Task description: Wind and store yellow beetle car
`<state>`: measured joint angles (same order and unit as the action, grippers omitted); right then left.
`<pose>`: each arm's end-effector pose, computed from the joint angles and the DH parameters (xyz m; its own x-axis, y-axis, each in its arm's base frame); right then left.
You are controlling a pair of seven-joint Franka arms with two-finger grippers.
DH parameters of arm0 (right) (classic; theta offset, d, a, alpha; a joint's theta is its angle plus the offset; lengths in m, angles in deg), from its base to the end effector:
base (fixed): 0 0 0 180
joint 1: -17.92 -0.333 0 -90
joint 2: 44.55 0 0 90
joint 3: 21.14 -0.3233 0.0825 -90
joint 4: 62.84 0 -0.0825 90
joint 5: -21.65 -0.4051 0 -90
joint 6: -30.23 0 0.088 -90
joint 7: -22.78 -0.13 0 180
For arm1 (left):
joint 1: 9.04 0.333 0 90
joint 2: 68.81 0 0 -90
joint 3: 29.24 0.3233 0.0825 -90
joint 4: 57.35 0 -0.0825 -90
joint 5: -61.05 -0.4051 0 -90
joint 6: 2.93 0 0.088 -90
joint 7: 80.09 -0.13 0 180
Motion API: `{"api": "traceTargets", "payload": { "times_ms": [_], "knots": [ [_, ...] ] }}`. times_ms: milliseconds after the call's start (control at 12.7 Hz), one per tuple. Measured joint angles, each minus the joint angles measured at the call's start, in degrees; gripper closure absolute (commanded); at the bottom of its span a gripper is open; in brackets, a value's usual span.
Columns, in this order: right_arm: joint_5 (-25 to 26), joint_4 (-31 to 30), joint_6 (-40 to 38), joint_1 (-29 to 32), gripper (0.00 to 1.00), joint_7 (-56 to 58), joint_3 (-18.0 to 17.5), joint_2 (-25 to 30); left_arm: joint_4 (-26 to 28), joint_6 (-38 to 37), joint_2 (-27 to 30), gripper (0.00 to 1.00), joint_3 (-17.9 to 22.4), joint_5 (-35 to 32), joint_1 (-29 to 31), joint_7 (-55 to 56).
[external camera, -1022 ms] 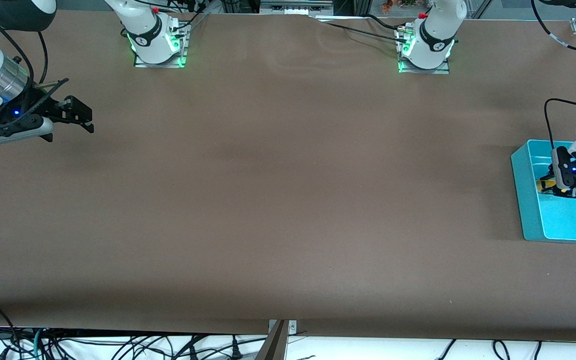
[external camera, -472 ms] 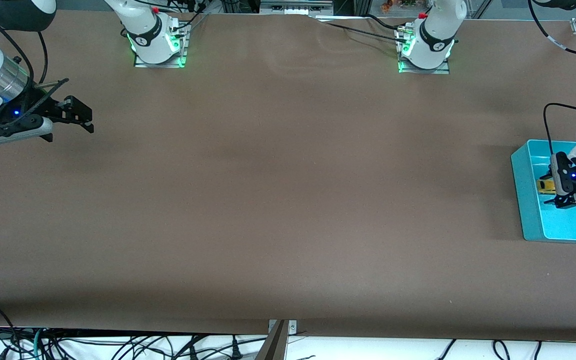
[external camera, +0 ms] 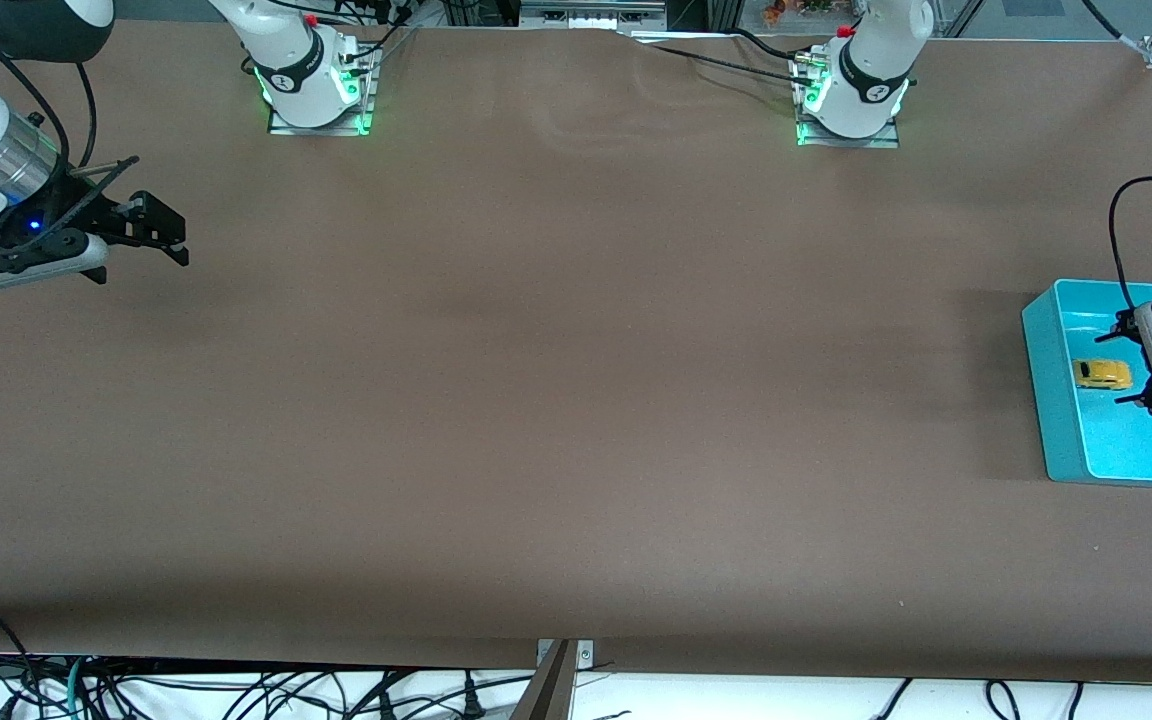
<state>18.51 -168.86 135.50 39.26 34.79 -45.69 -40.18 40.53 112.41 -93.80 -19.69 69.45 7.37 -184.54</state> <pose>0.5670 0.0431 0.5324 0.9666 0.2491 0.0597 0.2501 -0.9682 -0.0097 0.6084 0.2741 0.3037 0.2615 -0.9616 0.0830 -0.9617 -0.2522 0.1076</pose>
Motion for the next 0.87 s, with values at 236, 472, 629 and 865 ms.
{"api": "traceTargets", "payload": {
  "times_ms": [236,472,629,865],
  "knots": [
    [0.0,0.01,0.0,-0.03,0.0,0.03,-0.08,0.01,-0.07,-6.28,6.85,0.0,-9.83,-5.31,-0.63,26.28],
    [0.0,0.54,-0.17,-0.03,0.0,0.04,-0.08,0.05,-0.03,-7.77,9.38,0.0,-17.59,-5.7,-1.1,49.46],
    [0.0,0.73,-0.51,-0.17,0.0,0.04,-0.09,0.06,-0.38,-8.93,10.37,0.0,-21.79,-5.75,-1.24,60.1],
    [0.0,0.78,-0.72,-1.08,0.0,0.05,-0.1,0.14,-1.63,-10.85,12.38,0.0,-24.31,-5.78,-2.92,75.61]
  ]
}}
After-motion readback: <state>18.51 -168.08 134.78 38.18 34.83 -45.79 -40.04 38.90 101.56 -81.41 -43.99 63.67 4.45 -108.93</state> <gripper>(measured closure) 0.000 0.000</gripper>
